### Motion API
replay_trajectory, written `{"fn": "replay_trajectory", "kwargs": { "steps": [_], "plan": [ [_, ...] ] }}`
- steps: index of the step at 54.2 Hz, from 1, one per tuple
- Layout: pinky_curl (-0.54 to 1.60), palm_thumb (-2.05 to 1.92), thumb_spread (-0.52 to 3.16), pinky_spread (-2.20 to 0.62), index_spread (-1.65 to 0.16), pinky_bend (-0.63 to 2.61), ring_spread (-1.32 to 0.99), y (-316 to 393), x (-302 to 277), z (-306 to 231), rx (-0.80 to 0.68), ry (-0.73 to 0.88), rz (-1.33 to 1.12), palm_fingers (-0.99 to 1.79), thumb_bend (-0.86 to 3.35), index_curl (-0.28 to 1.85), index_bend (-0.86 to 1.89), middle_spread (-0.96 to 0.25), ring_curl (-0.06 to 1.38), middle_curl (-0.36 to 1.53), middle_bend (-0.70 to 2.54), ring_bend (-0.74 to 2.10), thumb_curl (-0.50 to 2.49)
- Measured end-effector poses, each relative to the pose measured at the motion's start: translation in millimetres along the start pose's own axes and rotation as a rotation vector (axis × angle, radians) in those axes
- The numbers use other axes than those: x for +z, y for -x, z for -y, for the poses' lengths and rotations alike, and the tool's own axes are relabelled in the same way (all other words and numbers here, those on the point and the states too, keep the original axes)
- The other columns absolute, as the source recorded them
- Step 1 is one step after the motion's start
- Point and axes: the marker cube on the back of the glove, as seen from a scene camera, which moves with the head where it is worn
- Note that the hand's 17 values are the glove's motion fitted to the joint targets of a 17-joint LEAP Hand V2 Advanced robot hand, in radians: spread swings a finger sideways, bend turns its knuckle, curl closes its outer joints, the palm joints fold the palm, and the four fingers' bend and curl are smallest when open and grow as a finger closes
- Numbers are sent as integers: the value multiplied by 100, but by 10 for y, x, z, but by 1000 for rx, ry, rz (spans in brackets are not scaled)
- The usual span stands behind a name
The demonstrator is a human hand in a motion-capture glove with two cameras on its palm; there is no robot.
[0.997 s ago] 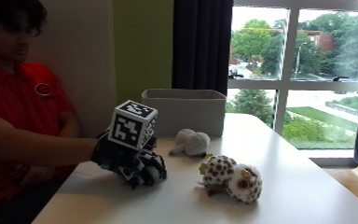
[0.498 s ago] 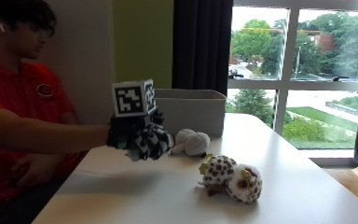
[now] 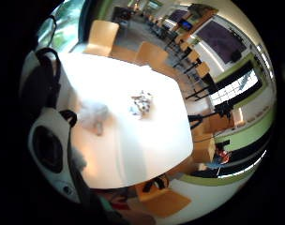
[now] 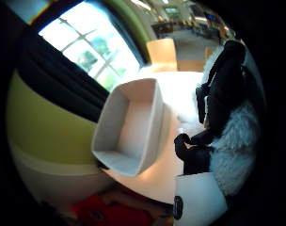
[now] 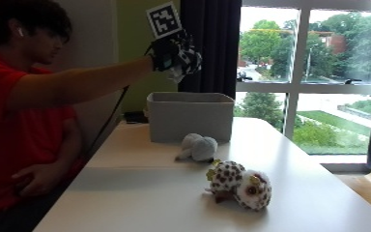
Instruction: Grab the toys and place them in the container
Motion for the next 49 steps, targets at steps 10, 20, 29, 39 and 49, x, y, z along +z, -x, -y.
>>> {"fn": "replay_trajectory", "kwargs": {
  "steps": [10,20,29,39,49],
  "plan": [
    [46,62,26,-47,-34,98,-46,1241,-66,305,-188,25,91,102,19,89,70,-42,49,45,60,94,95],
    [46,59,30,-48,-35,99,-46,1905,21,344,-273,65,111,95,16,92,65,-42,49,45,47,92,100],
    [45,57,41,-48,-38,102,-45,2047,221,320,-298,169,141,78,14,90,48,-39,48,42,30,87,103],
    [48,33,79,-39,-44,124,-37,1966,303,272,-314,263,187,36,4,73,4,-30,45,36,16,85,98],
    [47,9,111,-20,-45,129,-19,1632,286,232,-280,219,152,-1,-5,60,14,-21,36,38,21,58,77]
  ]
}}
